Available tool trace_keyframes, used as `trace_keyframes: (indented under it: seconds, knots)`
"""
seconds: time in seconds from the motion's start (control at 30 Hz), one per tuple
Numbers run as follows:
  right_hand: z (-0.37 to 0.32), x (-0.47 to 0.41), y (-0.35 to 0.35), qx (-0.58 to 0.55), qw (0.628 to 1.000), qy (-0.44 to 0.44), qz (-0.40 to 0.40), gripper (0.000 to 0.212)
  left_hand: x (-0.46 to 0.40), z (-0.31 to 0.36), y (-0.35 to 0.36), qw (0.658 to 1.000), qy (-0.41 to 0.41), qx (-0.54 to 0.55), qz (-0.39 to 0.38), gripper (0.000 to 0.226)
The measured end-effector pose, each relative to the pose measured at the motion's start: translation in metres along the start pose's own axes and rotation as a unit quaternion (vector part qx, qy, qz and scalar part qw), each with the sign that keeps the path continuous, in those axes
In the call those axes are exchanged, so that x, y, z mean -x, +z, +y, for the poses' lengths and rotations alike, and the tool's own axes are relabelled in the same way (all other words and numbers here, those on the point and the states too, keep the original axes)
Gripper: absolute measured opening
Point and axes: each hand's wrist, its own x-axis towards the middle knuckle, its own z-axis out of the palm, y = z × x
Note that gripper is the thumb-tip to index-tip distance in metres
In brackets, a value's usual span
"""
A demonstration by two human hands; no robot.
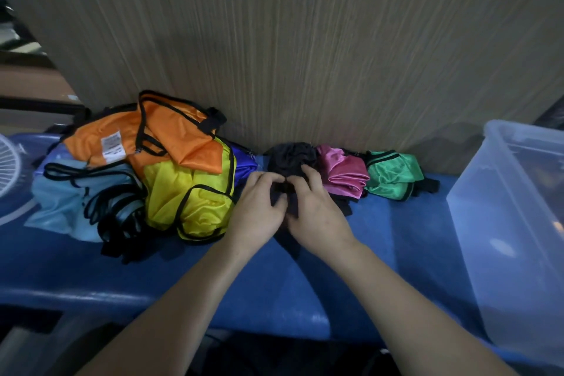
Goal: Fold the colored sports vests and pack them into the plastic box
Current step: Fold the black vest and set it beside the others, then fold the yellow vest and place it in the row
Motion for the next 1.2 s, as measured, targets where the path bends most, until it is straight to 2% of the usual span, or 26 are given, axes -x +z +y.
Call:
trace_keyframes:
  seconds: [0.2, 0.4, 0.5, 0.6, 0.8, 0.93, 1.03, 1.13, 1.2]
  knots:
    - [-0.013, 0.009, -0.019, -0.006, 0.999, -0.008, 0.043, 0.015, 0.015, -0.011, -0.036, 0.998, 0.053, -0.009, 0.015, 0.015]
    - [-0.032, 0.011, -0.008, -0.025, 1.000, -0.008, 0.015, 0.011, 0.046, -0.026, -0.069, 0.991, 0.114, -0.030, 0.061, 0.010]
    - [-0.041, 0.009, 0.001, -0.031, 0.999, -0.014, -0.009, 0.013, 0.057, -0.037, -0.088, 0.989, 0.117, -0.051, 0.070, 0.010]
    - [-0.048, 0.006, 0.012, -0.048, 0.998, -0.016, -0.028, 0.021, 0.062, -0.055, -0.104, 0.988, 0.086, -0.098, 0.080, 0.019]
    - [-0.063, 0.000, 0.041, -0.063, 0.993, -0.011, -0.097, 0.064, 0.064, -0.083, -0.125, 0.978, 0.013, -0.199, 0.061, 0.059]
    - [-0.067, -0.006, 0.058, -0.059, 0.995, -0.007, -0.084, 0.069, 0.062, -0.094, -0.123, 0.976, -0.006, -0.218, 0.007, 0.081]
    - [-0.067, -0.013, 0.067, -0.051, 0.996, 0.002, -0.072, 0.055, 0.058, -0.098, -0.117, 0.975, -0.009, -0.222, -0.010, 0.080]
    - [-0.065, -0.012, 0.071, -0.056, 0.997, -0.020, -0.041, 0.024, 0.055, -0.098, -0.115, 0.972, 0.000, -0.234, -0.005, 0.056]
    - [-0.064, -0.009, 0.068, -0.079, 0.996, -0.030, -0.027, 0.019, 0.056, -0.099, -0.116, 0.970, 0.023, -0.240, 0.008, 0.043]
